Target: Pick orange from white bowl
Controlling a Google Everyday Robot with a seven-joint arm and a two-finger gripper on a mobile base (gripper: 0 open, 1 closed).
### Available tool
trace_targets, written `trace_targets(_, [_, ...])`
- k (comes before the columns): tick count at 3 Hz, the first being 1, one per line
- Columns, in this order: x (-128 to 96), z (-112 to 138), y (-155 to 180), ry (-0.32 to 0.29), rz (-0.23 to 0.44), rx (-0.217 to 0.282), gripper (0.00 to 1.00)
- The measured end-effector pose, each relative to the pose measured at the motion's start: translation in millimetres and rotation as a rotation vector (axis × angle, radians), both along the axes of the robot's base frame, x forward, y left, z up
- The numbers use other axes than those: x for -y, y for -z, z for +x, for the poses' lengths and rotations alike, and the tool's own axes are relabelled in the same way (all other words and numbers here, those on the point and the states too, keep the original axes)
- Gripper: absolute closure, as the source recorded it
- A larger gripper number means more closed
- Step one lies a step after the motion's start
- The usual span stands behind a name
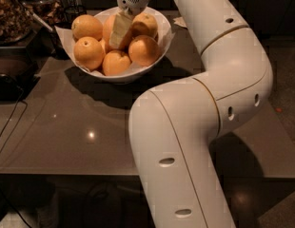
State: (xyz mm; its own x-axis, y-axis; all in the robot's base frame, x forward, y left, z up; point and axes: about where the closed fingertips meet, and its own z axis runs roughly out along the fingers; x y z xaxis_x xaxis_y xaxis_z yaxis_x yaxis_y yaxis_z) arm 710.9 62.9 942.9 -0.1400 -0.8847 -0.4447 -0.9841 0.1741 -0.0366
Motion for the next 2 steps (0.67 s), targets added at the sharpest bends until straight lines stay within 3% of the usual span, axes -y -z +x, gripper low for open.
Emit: trace_targets(2, [2.6,-1.2,1.4,-0.001,0.008,-0.009,0.91])
